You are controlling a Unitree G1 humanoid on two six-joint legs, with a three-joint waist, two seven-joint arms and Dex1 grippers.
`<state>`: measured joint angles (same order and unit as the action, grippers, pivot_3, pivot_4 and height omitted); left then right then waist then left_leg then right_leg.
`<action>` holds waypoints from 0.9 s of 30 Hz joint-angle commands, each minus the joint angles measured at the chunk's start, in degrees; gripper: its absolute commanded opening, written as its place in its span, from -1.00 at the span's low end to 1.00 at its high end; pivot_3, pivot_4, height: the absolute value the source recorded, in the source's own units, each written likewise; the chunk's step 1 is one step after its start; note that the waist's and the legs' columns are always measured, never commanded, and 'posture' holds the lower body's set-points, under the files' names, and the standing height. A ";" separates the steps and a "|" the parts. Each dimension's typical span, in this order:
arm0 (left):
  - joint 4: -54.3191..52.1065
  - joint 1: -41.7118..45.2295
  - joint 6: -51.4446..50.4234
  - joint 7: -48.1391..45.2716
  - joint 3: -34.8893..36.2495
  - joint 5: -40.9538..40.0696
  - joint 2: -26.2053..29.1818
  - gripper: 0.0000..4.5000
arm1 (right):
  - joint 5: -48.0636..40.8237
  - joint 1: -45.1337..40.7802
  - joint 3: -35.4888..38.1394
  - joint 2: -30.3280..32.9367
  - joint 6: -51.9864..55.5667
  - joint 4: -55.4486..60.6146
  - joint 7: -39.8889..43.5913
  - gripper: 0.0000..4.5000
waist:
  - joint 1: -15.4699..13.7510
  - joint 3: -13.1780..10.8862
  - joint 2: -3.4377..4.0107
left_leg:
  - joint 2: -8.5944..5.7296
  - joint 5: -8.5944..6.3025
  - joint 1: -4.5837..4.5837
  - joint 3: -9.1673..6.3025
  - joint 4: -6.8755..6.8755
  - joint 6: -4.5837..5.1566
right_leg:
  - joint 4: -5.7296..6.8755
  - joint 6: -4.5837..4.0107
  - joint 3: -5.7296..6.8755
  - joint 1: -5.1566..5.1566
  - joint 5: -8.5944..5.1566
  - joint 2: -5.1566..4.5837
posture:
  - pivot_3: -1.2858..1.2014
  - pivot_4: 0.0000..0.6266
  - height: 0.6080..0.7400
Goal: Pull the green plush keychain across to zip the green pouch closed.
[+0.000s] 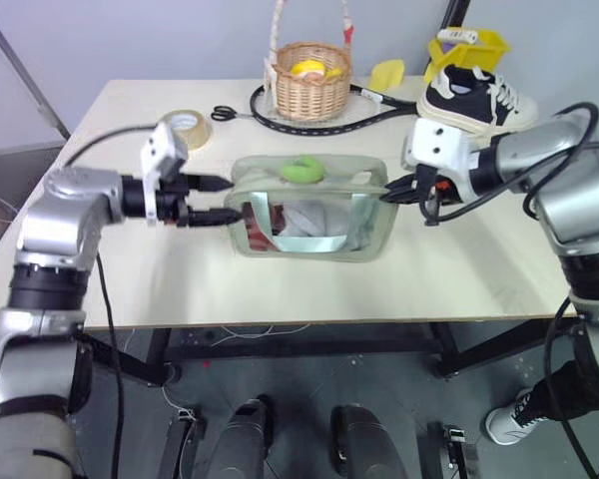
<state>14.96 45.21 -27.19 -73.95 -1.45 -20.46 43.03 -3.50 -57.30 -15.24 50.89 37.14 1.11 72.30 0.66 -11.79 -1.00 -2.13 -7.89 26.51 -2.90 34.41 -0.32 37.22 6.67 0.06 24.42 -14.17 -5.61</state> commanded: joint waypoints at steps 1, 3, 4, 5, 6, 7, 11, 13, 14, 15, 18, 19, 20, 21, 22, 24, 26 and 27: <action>-1.42 0.64 3.74 1.47 0.20 1.20 -0.87 0.01 | -0.74 -0.21 1.67 0.29 0.01 1.52 -0.26 -1.00 | -0.03 0.00 0.00 | 0.00 0.00 0.01 -0.02 0.01 0.00 | 0.00 0.00 0.00 0.00 0.00 0.00 | 0.03 -0.52 0.75; -0.59 1.00 4.81 2.19 -0.23 1.90 -1.86 -0.42 | -0.87 -0.33 1.77 0.26 0.22 1.67 -0.26 -1.00 | 0.05 0.00 0.00 | 0.00 0.00 0.00 -0.04 0.01 0.00 | 0.00 0.00 -0.01 0.00 0.00 -0.02 | 0.03 -0.52 0.75; -0.36 1.20 4.91 2.46 -0.32 2.07 -2.25 -0.67 | -0.97 -0.38 1.88 0.27 0.31 1.73 -0.24 -1.00 | 0.08 0.00 0.00 | 0.00 0.00 0.00 -0.03 0.01 0.00 | 0.00 0.00 -0.01 0.00 0.01 -0.02 | 0.03 -0.52 0.75; -0.35 1.35 4.85 2.54 -0.32 2.07 -2.60 -0.90 | -1.08 -0.44 2.02 0.28 0.52 1.75 -0.26 -1.00 | 0.09 0.00 0.00 | 0.00 0.00 0.00 -0.03 0.00 0.00 | 0.00 0.00 -0.01 0.00 0.01 -0.02 | 0.03 -0.52 0.75; -0.25 1.44 5.00 2.80 -0.36 2.32 -2.90 -0.97 | -1.16 -0.43 2.14 0.30 0.64 1.79 -0.29 -1.00 | 0.10 0.00 0.00 | 0.00 0.00 0.00 -0.03 0.00 0.00 | 0.00 0.00 -0.01 0.01 0.01 -0.02 | 0.03 -0.52 0.75; -0.29 1.38 5.12 3.05 -0.45 2.59 -3.11 -0.97 | -1.34 -0.32 2.30 0.38 0.91 1.90 -0.23 -1.00 | 0.10 0.00 0.00 | -0.01 0.00 0.00 -0.03 0.00 0.00 | 0.00 0.01 0.00 0.01 0.01 -0.02 | 0.03 -0.52 0.75; -0.91 1.05 4.70 3.58 -0.24 2.59 -3.58 -1.00 | -2.78 0.45 3.00 1.01 3.49 3.03 0.68 -0.53 | -0.08 0.00 0.00 | -0.02 0.00 0.00 0.01 0.01 0.01 | 0.00 0.01 0.00 -0.02 0.01 -0.02 | 0.03 -0.52 0.75; -1.59 0.83 3.95 3.74 -0.26 2.43 -3.74 -1.00 | -5.64 0.33 5.84 1.80 4.46 4.12 1.59 -0.07 | -0.12 0.00 0.00 | -0.02 0.00 0.01 0.00 0.03 0.01 | 0.00 0.01 0.01 -0.03 0.01 -0.02 | 0.03 -0.52 0.75; -1.89 0.72 3.75 3.81 -0.29 2.42 -3.81 -1.00 | -7.41 -0.32 7.78 1.70 4.48 4.64 1.71 0.15 | -0.12 0.00 0.00 | -0.02 0.00 0.01 -0.01 0.04 0.01 | 0.00 0.01 0.00 -0.04 0.01 -0.02 | 0.03 -0.52 0.75; -2.07 0.65 3.65 3.87 -0.31 2.44 -3.84 -1.00 | -8.66 -0.79 9.03 1.60 4.43 4.96 1.64 0.39 | -0.13 0.00 0.00 | -0.03 0.00 0.02 -0.02 0.05 0.01 | 0.00 0.01 0.00 -0.04 0.01 -0.02 | 0.03 -0.52 0.75; -2.68 0.76 2.83 4.40 -0.17 2.15 -4.19 -1.00 | -12.66 -3.22 10.67 -1.94 6.68 7.49 -0.27 0.84 | 0.05 0.00 0.00 | -0.02 0.00 0.00 -0.09 0.05 0.01 | 0.01 0.01 0.00 -0.04 0.01 -0.03 | 0.03 -0.52 0.75; -2.85 0.77 2.64 4.62 -0.08 2.05 -4.34 -1.00 | -12.98 -3.88 10.25 -3.46 7.25 7.85 -1.48 0.84 | 0.09 0.00 0.00 | -0.01 0.00 -0.01 -0.16 0.05 0.01 | 0.01 0.01 0.00 -0.05 0.01 -0.03 | 0.03 -0.52 0.75; -3.04 0.70 2.21 4.82 0.05 1.88 -4.47 -1.00 | -12.31 -4.62 8.77 -5.47 7.39 7.50 -3.13 0.84 | 0.12 0.00 0.00 | 0.00 0.00 -0.03 -0.20 0.04 0.01 | 0.01 0.01 0.01 -0.05 0.01 -0.02 | 0.03 -0.52 0.75; -3.21 0.61 1.88 4.94 0.19 1.76 -4.55 -1.00 | -11.84 -5.12 7.69 -6.86 7.57 7.31 -4.33 0.84 | 0.20 0.00 0.00 | 0.00 0.00 -0.04 -0.21 0.04 0.01 | 0.02 0.01 0.01 -0.05 0.01 -0.01 | 0.03 -0.52 0.75; -3.39 0.45 1.76 5.02 0.26 1.80 -4.56 -1.00 | -10.49 -5.96 5.74 -9.21 7.66 6.01 -6.21 0.84 | 0.21 0.00 0.00 | 0.00 0.00 -0.04 -0.20 0.04 0.01 | 0.03 0.01 0.01 -0.05 0.01 -0.01 | 0.03 -0.52 0.75; -3.64 0.23 1.53 5.12 0.32 1.96 -4.49 -1.00 | -8.70 -6.88 3.38 -11.93 7.49 4.05 -8.46 0.84 | 0.28 0.00 0.00 | 0.00 0.00 -0.04 -0.20 0.04 0.01 | 0.04 0.00 0.01 -0.04 0.02 -0.01 | 0.03 -0.52 0.75; -3.63 0.12 1.36 5.13 0.45 2.06 -4.20 -1.00 | -6.53 -8.51 0.80 -14.62 7.94 0.81 -11.06 0.62 | 0.13 0.00 0.00 | -0.02 0.01 -0.02 -0.20 0.04 0.01 | 0.04 0.00 0.00 -0.02 0.02 -0.01 | 0.03 -0.52 0.75; -3.59 0.14 1.28 5.09 0.47 2.09 -4.02 -1.00 | -6.19 -9.33 0.26 -15.55 8.38 -0.50 -11.72 0.47 | 0.05 0.00 0.00 | -0.04 0.02 0.01 -0.20 0.05 0.00 | 0.05 0.00 0.01 -0.01 0.02 -0.01 | 0.03 -0.52 0.75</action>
<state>12.85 45.04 -25.89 -68.65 -1.49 -17.82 38.20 -10.90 -63.86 -15.71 35.27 45.54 1.12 62.23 0.71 -11.79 -1.00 -2.18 -7.87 26.54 -3.10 34.47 -0.32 37.27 6.67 0.06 24.42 -14.15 -5.62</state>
